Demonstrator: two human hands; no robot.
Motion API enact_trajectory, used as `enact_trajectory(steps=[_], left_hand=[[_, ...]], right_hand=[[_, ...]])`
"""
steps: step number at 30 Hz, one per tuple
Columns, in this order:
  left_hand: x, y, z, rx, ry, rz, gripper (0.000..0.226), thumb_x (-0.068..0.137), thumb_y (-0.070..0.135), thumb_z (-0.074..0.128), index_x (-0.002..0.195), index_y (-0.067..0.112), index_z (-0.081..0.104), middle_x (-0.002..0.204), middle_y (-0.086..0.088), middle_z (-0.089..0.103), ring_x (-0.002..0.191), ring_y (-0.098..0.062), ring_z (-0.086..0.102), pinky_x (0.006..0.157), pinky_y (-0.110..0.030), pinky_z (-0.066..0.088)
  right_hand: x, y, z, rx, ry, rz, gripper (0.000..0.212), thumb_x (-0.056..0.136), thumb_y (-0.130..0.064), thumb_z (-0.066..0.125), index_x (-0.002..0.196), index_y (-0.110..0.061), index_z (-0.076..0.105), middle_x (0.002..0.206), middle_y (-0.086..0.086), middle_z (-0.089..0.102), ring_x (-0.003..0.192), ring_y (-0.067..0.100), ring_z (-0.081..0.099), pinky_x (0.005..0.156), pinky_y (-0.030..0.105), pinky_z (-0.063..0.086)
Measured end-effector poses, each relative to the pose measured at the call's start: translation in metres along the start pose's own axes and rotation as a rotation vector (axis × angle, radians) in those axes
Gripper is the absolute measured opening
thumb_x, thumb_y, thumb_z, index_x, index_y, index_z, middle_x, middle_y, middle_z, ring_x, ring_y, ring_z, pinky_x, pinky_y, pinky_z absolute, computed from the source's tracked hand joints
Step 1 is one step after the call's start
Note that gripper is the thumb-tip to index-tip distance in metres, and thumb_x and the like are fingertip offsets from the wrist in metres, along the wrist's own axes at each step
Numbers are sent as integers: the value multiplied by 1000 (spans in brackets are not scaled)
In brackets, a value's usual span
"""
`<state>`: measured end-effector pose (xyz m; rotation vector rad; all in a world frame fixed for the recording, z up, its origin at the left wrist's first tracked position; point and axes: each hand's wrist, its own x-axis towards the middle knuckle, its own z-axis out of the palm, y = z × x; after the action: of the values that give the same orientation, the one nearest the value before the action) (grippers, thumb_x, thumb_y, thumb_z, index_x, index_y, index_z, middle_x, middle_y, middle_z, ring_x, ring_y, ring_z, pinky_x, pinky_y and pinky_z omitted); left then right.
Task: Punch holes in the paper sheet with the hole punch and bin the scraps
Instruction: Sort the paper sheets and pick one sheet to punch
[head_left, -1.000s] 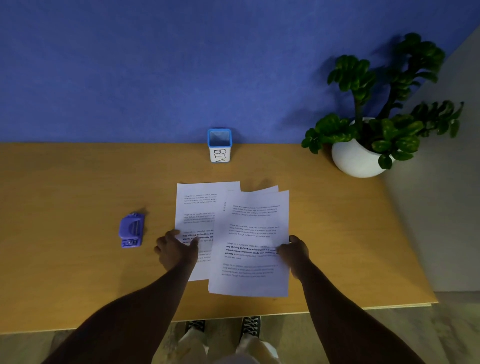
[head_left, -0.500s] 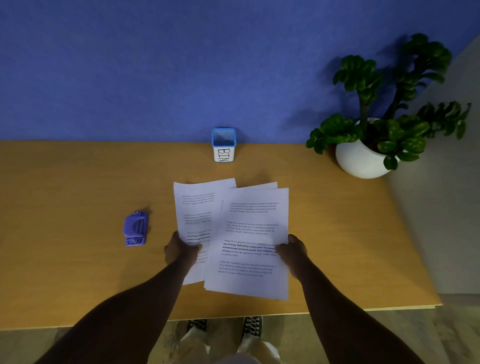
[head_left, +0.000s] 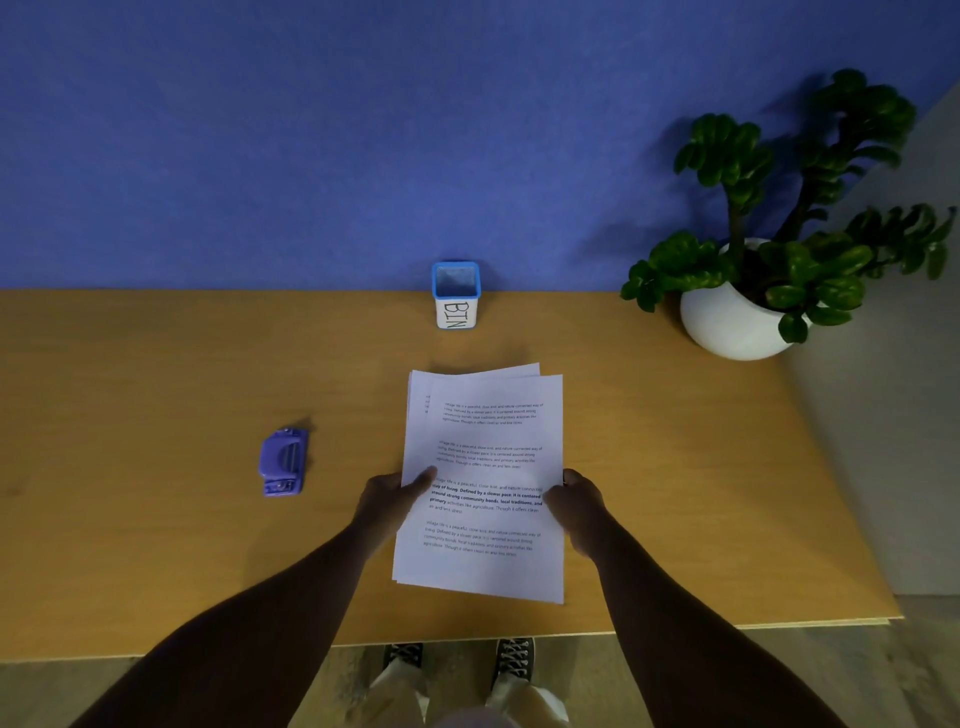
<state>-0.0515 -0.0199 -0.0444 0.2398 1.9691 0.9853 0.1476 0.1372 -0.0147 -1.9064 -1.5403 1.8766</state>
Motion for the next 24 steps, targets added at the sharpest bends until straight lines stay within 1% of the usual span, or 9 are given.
enact_trajectory(steps=[2,4,6,9,12,15,19,21,24], left_hand=[[-1,3,1,-42,-65,11,23,77,37,82,90,19,75,72,14,76,70,-6,75,53,-15,54],[-2,7,2,-31,-174,-7,26,77,33,84,96,20,73,76,14,77,71,-6,75,56,-18,57],[-2,11,4,-11,-278,-36,33,80,31,81,108,17,71,95,5,78,88,-18,75,73,-32,61],[-1,16,7,-15,-358,-77,28,88,23,73,114,17,68,111,-5,75,103,-29,71,96,-49,54],[1,17,7,-35,-369,-112,24,90,16,69,114,17,68,107,-5,76,100,-29,71,92,-48,55],[4,16,4,-126,-369,-156,26,89,13,70,115,12,70,104,-7,78,98,-30,73,84,-43,56],[6,19,-2,-261,-416,-235,30,86,11,71,116,6,69,109,-14,76,92,-33,75,79,-40,56],[5,20,-5,-300,-468,-277,34,84,14,72,118,9,69,111,-14,76,93,-33,75,78,-40,57],[2,22,-9,-294,-540,-286,39,83,17,74,121,10,68,120,-16,72,103,-37,70,87,-46,56]], right_hand=[[0,0,-1,1,-3,18,36,82,3,41,107,-12,61,98,7,67,85,25,63,62,27,51],[0,0,-2,-3,-19,37,34,82,2,42,106,-14,60,99,7,67,87,26,64,63,29,54],[-1,-1,-3,-15,-41,61,31,83,1,44,103,-17,60,98,6,67,86,25,65,62,29,54],[2,1,-4,-2,-51,82,28,83,0,45,101,-14,60,97,8,67,86,26,65,64,29,54],[8,5,-4,-4,-29,92,24,86,0,51,108,-5,60,103,12,66,88,26,62,74,33,52],[8,8,-5,-160,30,66,24,86,-11,60,107,-2,63,90,8,66,83,26,64,71,35,54],[4,11,-10,-358,103,74,47,88,-40,60,113,0,63,107,15,69,95,31,66,74,36,53],[7,13,-12,-245,89,114,54,88,-43,62,117,3,60,110,15,66,97,31,65,77,36,53],[5,10,-13,-15,26,147,46,87,-32,70,117,1,60,108,15,66,95,33,65,85,41,55]])
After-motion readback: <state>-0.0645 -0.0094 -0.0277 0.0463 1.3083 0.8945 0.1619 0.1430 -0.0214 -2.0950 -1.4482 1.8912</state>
